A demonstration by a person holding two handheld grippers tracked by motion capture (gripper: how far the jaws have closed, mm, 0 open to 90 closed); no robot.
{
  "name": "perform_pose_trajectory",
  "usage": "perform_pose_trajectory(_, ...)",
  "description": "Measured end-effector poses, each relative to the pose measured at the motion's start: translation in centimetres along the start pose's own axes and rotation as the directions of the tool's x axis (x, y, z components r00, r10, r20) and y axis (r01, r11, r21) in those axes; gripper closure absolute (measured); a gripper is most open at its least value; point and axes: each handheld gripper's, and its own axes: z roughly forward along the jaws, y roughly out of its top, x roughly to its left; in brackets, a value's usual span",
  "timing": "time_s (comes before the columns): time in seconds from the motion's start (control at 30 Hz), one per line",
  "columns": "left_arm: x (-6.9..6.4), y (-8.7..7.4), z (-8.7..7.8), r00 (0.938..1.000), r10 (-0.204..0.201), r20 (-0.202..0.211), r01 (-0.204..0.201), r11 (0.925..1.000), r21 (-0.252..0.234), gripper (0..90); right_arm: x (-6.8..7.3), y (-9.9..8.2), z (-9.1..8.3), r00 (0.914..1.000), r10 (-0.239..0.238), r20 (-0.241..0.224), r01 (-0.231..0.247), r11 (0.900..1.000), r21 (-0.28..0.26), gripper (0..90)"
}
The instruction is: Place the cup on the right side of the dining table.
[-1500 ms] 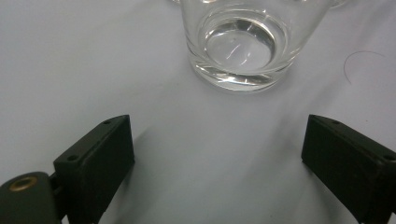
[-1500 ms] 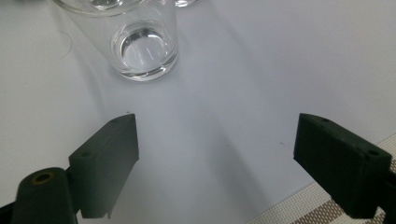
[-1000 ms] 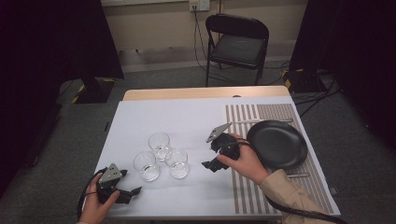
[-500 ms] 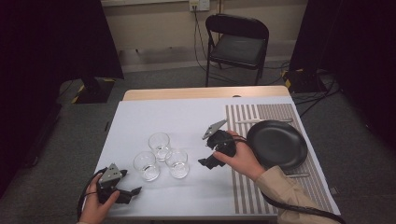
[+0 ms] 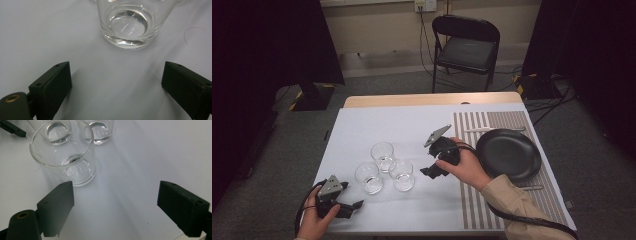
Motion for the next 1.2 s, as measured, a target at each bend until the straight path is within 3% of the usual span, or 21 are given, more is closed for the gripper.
perform_pose_trajectory(1.2,0.0,0.0,0.0,1.0,0.0,0.0,0.0,1.0,-0.001,8.3,0.4,2.4,0.8,0.9998,-0.016,-0.01,0.016,0.9998,-0.011,13.4)
